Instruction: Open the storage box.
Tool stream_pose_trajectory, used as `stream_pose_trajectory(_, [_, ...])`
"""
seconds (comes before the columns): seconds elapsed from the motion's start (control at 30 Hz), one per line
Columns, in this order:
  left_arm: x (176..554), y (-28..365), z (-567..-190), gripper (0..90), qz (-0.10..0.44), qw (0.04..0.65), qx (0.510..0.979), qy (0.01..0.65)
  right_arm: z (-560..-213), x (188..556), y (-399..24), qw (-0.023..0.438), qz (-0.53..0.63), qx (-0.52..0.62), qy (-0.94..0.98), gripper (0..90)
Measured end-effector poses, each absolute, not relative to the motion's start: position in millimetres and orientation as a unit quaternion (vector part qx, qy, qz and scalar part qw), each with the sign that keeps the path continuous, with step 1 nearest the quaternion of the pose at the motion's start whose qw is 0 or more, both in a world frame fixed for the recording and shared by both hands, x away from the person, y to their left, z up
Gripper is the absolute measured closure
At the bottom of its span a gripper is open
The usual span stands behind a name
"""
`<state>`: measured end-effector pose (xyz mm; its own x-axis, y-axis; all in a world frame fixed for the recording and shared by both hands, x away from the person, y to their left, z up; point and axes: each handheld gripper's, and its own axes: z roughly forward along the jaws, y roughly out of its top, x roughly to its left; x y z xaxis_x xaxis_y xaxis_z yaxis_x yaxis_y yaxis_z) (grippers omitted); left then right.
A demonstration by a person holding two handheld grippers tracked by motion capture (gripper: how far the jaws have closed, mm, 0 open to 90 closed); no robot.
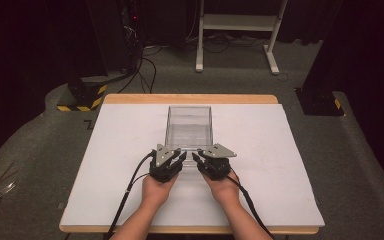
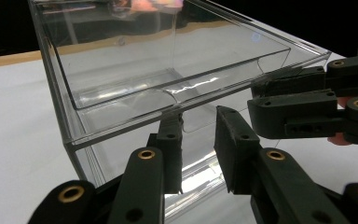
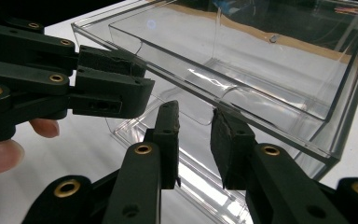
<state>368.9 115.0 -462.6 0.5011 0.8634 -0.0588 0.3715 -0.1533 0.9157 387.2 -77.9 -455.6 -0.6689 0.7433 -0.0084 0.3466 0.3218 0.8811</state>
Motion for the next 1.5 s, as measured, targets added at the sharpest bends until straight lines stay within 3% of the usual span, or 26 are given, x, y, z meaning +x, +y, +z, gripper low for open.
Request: stream_pose_trajectory(1.5, [310,116,-466,74.2,0.255,0.498,0.718,0.413,-457,335,-86,0.2,0.485,0.326,0.786,69.7])
